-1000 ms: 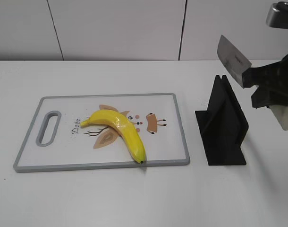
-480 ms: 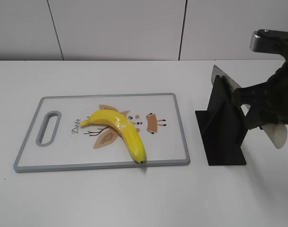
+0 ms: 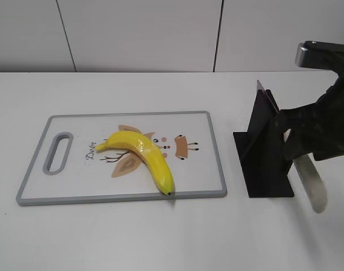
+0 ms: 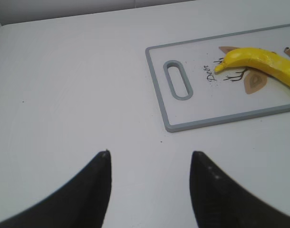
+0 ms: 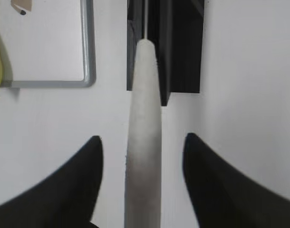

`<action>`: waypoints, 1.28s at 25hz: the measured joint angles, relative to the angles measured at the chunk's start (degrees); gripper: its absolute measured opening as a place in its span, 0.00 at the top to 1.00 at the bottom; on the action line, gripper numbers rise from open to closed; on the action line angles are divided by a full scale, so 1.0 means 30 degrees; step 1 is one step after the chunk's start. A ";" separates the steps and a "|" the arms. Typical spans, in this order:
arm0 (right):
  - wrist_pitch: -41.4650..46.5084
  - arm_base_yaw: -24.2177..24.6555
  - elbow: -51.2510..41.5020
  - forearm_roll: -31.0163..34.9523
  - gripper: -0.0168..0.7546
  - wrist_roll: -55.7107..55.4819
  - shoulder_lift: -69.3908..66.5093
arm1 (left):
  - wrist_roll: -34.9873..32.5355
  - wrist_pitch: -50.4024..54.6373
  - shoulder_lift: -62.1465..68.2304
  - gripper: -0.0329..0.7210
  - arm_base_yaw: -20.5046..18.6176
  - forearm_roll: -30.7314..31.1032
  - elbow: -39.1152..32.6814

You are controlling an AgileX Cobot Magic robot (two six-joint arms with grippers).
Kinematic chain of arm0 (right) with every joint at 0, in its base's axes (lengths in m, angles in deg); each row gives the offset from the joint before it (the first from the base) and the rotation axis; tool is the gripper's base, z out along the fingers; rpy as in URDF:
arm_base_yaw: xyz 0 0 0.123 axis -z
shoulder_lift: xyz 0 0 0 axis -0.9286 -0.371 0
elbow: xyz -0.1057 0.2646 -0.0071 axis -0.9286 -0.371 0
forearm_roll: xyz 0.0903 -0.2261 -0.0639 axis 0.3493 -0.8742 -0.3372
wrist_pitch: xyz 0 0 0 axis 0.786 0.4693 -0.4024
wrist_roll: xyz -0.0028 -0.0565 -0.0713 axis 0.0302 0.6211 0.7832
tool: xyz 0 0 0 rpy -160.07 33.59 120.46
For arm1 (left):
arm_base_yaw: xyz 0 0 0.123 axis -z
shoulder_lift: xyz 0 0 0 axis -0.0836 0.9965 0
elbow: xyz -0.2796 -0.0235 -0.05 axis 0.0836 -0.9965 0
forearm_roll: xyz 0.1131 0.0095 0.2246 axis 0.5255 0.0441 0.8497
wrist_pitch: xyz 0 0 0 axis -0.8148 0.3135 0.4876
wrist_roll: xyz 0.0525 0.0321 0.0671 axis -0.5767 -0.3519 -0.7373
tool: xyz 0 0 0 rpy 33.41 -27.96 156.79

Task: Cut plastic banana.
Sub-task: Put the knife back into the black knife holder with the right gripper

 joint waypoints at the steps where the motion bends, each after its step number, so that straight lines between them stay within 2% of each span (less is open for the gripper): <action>1: 0.0000 0.0000 0.0000 0.0110 0.45 0.0043 0.0000 | 0.0000 0.0000 0.0000 0.30 0.0000 0.0000 0.0000; 4: -0.0241 0.0000 0.0000 0.0199 0.21 0.0192 0.0000 | 0.0000 0.0000 0.0000 0.31 0.0000 0.0000 0.0000; 7: -0.0310 0.0000 0.0230 0.0216 0.14 0.0569 0.0023 | 0.0000 0.0000 0.0000 0.31 0.0000 0.0000 0.0000; 10: -0.0310 0.0000 0.0573 0.0233 0.13 0.1243 0.0642 | 0.0000 0.0000 0.0000 0.31 0.0000 0.0000 0.0000; 14: 0.0059 0.0000 0.0667 0.0233 0.13 0.3912 0.2777 | 0.0000 0.0000 0.0000 0.31 0.0000 0.0000 0.0000; 21: 0.2900 0.0000 0.0595 0.0588 0.16 0.7889 0.7153 | 0.0000 0.0000 0.0000 0.32 0.0000 0.0000 0.0000; 32: 0.3729 0.0000 -0.4349 0.0331 0.22 0.8596 1.5578 | 0.0000 0.0000 0.0000 0.32 0.0000 0.0000 0.0000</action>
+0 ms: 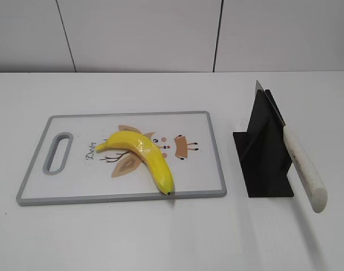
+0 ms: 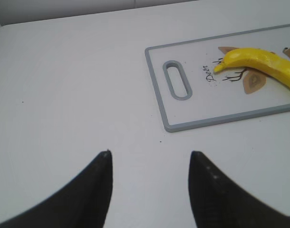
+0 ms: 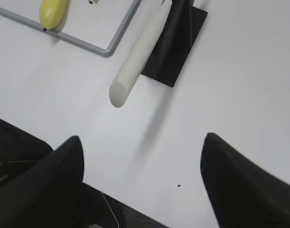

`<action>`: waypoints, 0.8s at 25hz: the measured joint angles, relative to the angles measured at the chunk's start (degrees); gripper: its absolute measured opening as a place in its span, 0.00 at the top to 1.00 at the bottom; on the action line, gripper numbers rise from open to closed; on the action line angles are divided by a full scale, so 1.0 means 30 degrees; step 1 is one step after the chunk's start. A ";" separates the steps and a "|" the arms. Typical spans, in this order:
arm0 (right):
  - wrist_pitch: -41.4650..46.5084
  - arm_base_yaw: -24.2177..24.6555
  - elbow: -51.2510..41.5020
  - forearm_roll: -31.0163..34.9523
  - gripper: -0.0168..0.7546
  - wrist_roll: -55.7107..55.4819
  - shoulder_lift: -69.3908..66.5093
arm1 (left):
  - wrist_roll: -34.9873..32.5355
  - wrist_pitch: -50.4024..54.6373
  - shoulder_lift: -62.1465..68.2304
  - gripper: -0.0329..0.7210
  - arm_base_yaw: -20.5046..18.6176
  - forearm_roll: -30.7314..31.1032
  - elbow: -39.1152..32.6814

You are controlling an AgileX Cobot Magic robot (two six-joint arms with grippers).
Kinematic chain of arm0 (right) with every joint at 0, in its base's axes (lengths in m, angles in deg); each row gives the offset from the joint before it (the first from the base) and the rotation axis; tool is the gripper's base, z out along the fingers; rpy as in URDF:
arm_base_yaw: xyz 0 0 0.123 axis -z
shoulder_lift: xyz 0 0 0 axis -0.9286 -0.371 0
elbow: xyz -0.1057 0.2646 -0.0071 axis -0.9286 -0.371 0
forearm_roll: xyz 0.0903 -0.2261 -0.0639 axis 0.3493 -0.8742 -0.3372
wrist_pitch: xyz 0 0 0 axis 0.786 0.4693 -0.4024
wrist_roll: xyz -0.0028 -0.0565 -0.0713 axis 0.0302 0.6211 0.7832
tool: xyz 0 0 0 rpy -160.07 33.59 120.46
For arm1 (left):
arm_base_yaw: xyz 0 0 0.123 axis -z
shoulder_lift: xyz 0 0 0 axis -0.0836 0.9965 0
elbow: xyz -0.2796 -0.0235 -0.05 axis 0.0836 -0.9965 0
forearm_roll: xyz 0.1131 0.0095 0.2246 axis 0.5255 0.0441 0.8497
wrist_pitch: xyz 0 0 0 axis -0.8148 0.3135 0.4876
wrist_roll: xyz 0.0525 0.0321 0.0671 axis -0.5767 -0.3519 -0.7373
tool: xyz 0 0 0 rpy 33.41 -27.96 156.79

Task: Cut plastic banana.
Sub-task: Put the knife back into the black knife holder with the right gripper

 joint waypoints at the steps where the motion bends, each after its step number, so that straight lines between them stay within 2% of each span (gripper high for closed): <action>1: 0.0096 0.0000 -0.0375 -0.0027 0.23 0.0000 0.0842 | 0.0000 0.0000 0.0000 0.32 0.0000 0.0000 0.0000; 9: 0.0673 0.0000 -0.2601 -0.0043 0.23 0.0000 0.6312 | 0.0000 0.0000 0.0000 0.32 0.0000 0.0000 0.0000; 20: 0.0643 0.0000 -0.2804 -0.0099 0.23 0.0022 1.0237 | 0.0000 0.0000 0.0000 0.32 0.0000 0.0000 0.0000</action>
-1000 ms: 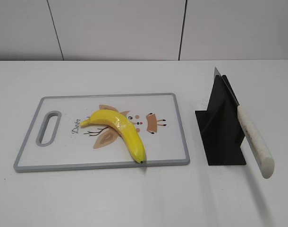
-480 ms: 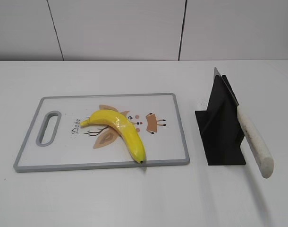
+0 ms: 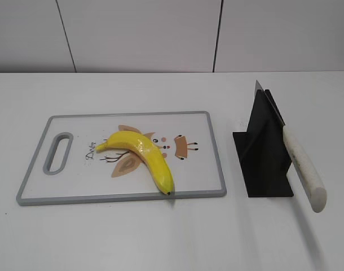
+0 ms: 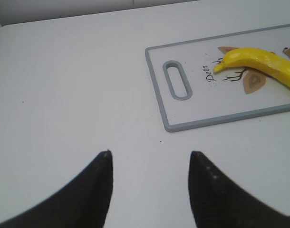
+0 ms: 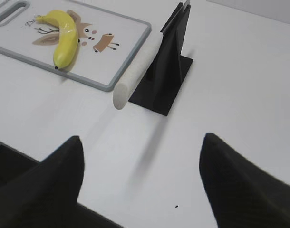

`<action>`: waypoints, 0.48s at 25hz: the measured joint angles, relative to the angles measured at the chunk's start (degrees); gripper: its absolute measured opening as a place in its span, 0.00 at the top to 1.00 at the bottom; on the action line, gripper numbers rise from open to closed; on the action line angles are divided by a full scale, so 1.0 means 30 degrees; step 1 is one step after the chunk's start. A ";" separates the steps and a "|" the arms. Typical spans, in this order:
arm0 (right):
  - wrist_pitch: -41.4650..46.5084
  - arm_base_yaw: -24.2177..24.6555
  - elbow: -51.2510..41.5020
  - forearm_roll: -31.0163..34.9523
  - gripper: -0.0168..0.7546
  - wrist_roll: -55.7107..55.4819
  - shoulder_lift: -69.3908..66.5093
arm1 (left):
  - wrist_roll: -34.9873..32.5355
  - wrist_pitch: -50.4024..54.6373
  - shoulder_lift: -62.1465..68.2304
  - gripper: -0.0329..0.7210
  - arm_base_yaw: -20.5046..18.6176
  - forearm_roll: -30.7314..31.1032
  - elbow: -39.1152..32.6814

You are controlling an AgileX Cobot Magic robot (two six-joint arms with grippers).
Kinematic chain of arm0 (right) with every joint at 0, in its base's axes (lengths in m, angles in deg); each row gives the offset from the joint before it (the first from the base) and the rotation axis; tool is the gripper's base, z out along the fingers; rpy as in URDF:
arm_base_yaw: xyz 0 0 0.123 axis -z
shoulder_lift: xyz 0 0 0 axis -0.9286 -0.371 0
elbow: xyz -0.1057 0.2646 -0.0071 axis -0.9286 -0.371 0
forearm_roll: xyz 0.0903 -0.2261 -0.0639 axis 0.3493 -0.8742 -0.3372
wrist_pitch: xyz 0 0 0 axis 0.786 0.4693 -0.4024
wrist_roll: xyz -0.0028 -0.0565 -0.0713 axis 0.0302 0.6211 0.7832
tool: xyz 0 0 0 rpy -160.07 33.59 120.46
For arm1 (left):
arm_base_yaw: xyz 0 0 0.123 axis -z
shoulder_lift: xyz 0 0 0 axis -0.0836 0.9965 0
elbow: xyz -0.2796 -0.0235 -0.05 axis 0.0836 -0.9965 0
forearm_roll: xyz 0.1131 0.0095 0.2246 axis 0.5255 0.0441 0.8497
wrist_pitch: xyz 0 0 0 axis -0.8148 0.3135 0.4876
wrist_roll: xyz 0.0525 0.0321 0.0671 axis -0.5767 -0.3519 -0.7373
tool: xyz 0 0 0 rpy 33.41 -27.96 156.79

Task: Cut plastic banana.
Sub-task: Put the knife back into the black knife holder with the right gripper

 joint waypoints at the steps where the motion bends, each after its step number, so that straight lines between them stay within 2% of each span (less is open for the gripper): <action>1: 0.0000 0.0000 -0.0004 0.0000 0.23 0.0000 0.0259 | 0.0000 0.0000 0.0000 0.32 0.0000 0.0000 0.0000; 8: 0.0019 0.0527 -0.0020 0.0155 0.23 0.0020 0.0699 | 0.0000 0.0000 0.0000 0.32 0.0000 0.0001 0.0000; 12: 0.0019 0.2473 -0.0020 0.0172 0.23 0.0020 0.0699 | 0.0000 0.0000 0.0000 0.32 0.0000 0.0001 0.0000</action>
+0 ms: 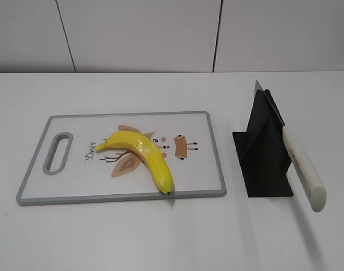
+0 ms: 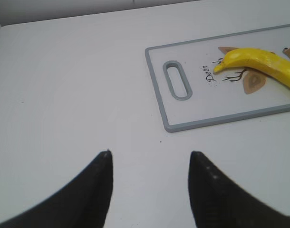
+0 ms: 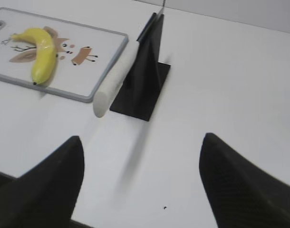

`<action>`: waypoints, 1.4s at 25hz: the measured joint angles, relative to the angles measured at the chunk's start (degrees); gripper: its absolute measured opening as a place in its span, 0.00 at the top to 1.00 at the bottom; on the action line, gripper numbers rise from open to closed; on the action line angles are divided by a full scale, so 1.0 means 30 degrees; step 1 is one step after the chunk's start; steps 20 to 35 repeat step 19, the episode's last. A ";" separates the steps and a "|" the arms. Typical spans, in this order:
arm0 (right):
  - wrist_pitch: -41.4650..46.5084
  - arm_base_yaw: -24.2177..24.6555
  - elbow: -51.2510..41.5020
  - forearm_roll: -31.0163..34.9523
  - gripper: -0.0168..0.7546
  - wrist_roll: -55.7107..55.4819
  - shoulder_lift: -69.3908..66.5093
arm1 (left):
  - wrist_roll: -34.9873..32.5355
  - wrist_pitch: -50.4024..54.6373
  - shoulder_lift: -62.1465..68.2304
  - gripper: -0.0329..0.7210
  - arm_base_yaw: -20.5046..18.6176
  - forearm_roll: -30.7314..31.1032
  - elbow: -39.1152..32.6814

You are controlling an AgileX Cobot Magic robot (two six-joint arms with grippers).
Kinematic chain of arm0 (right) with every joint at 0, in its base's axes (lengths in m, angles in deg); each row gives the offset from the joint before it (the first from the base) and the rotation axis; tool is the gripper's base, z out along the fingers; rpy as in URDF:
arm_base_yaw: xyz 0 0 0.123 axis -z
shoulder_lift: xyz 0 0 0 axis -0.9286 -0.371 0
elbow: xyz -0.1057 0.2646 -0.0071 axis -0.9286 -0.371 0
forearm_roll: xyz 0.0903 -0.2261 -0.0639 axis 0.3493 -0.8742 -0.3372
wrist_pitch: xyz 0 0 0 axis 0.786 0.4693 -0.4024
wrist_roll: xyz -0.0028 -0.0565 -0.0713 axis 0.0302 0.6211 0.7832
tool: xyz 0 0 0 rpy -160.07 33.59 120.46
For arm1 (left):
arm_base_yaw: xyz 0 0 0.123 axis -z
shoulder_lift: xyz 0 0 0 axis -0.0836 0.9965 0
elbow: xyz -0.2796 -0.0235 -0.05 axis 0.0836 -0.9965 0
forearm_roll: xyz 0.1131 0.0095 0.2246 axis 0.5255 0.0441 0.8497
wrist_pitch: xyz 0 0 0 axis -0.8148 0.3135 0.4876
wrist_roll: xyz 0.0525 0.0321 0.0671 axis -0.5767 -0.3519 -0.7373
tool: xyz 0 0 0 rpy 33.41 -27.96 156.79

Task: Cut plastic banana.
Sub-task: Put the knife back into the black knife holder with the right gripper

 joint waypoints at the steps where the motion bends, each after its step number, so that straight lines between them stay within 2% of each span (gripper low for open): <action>1: -0.0021 0.0687 0.0000 0.0000 0.23 0.0000 0.0000 | 0.0000 0.0000 0.0000 0.32 0.0000 0.0000 0.0000; 5: -0.0021 0.3239 0.0000 0.0015 0.23 0.0000 0.0000 | 0.0000 0.0000 0.0000 0.32 0.0000 0.0000 0.0000; 8: -0.0003 0.4305 0.0000 0.0036 0.23 0.0012 0.0000 | 0.0000 0.0000 0.0000 0.32 0.0000 0.0000 0.0000; 35: -0.0003 0.4512 0.0000 0.0036 0.23 0.0012 0.0000 | 0.0000 0.0000 0.0000 0.32 0.0000 -0.0015 0.0000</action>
